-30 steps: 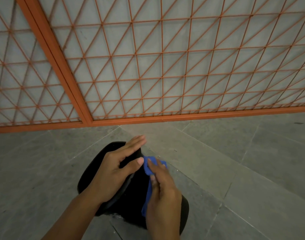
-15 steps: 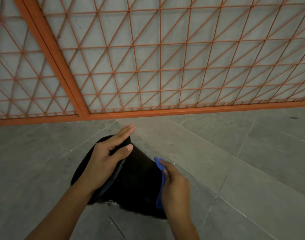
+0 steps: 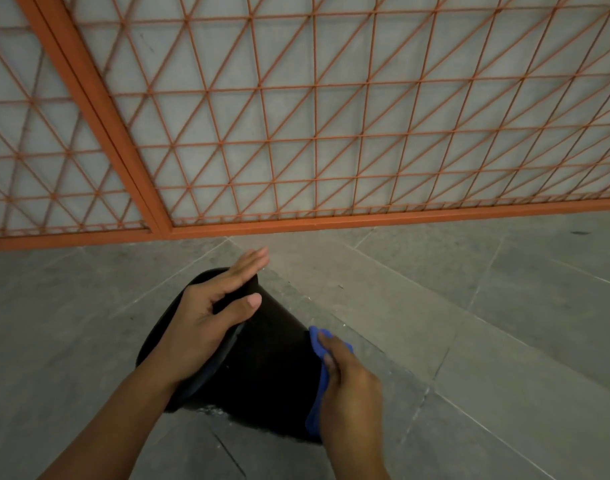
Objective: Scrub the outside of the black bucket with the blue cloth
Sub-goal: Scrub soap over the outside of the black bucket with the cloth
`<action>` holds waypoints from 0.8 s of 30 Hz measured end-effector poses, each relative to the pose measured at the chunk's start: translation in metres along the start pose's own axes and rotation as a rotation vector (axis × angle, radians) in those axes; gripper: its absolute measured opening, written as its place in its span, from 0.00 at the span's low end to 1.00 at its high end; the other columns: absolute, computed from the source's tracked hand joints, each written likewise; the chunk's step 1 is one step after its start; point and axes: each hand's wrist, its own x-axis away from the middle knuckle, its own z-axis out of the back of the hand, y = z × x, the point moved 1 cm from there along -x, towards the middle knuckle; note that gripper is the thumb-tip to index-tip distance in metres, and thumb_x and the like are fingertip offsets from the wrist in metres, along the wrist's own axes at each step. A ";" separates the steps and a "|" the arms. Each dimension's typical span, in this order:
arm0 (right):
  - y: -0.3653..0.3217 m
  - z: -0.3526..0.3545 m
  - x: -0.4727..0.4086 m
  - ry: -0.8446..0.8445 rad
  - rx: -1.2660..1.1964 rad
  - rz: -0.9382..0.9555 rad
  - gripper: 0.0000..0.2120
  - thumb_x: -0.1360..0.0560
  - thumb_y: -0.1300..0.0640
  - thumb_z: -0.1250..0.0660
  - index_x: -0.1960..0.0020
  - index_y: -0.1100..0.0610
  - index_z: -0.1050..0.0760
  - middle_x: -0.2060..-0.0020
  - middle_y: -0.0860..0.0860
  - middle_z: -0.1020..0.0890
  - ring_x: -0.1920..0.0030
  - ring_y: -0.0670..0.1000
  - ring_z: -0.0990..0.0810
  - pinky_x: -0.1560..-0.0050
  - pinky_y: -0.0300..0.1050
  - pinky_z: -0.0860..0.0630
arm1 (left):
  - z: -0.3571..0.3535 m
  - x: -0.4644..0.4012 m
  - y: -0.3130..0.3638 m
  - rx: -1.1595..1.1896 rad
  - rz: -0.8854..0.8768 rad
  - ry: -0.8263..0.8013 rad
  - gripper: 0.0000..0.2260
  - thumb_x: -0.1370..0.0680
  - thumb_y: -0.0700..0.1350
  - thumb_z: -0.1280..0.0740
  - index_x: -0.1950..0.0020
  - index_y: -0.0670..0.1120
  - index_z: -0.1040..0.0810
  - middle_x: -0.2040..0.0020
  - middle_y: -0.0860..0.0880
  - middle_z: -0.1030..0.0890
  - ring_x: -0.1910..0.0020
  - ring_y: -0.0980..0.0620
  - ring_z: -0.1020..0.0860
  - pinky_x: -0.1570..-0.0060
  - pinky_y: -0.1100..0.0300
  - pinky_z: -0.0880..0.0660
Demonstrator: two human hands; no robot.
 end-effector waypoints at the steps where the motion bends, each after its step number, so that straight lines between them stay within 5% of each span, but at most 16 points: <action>1: -0.001 -0.002 -0.006 -0.010 0.014 0.037 0.14 0.24 0.54 0.45 0.43 0.44 0.26 0.52 0.42 0.19 0.53 0.40 0.23 0.57 0.25 0.31 | 0.001 -0.001 0.000 -0.010 0.003 -0.003 0.21 0.25 0.42 0.32 0.32 0.46 0.28 0.31 0.61 0.28 0.28 0.61 0.36 0.33 0.72 0.40; 5: 0.013 0.004 -0.028 0.001 0.087 -0.067 0.15 0.24 0.67 0.42 0.45 0.55 0.21 0.52 0.48 0.18 0.54 0.42 0.21 0.60 0.19 0.34 | 0.002 0.000 -0.002 0.035 0.023 0.058 0.21 0.27 0.42 0.34 0.34 0.48 0.27 0.32 0.59 0.27 0.28 0.61 0.36 0.29 0.66 0.41; 9: 0.034 0.013 -0.012 0.052 0.203 -0.155 0.13 0.23 0.64 0.41 0.45 0.53 0.21 0.49 0.52 0.18 0.49 0.50 0.20 0.55 0.32 0.34 | 0.002 -0.003 0.000 0.029 0.026 0.026 0.21 0.28 0.41 0.33 0.35 0.51 0.26 0.33 0.62 0.27 0.28 0.62 0.35 0.29 0.67 0.41; 14: 0.014 0.001 -0.019 -0.019 0.084 -0.052 0.14 0.24 0.62 0.41 0.44 0.51 0.22 0.57 0.45 0.20 0.57 0.43 0.24 0.60 0.21 0.33 | 0.005 -0.004 0.000 0.011 0.053 0.068 0.21 0.24 0.32 0.36 0.35 0.49 0.26 0.32 0.57 0.27 0.28 0.61 0.35 0.27 0.61 0.41; 17: 0.032 0.010 -0.029 0.000 0.207 -0.103 0.15 0.24 0.67 0.42 0.47 0.55 0.21 0.56 0.48 0.18 0.57 0.45 0.22 0.65 0.29 0.34 | 0.008 -0.002 0.002 -0.011 0.038 0.075 0.21 0.25 0.31 0.36 0.35 0.50 0.26 0.32 0.57 0.27 0.29 0.60 0.34 0.28 0.64 0.40; 20: 0.059 0.021 -0.032 -0.020 0.224 -0.302 0.13 0.21 0.63 0.45 0.50 0.56 0.22 0.64 0.53 0.20 0.64 0.48 0.23 0.66 0.37 0.32 | 0.011 0.002 -0.003 -0.033 0.050 0.053 0.23 0.26 0.40 0.33 0.32 0.51 0.30 0.29 0.59 0.32 0.28 0.62 0.37 0.28 0.65 0.42; 24: 0.072 0.026 -0.031 0.026 0.041 -0.418 0.15 0.22 0.63 0.46 0.52 0.53 0.22 0.63 0.49 0.20 0.63 0.41 0.25 0.64 0.32 0.32 | 0.012 0.011 -0.014 -0.005 0.165 0.046 0.32 0.29 0.51 0.36 0.26 0.58 0.42 0.26 0.68 0.46 0.28 0.71 0.47 0.29 0.68 0.47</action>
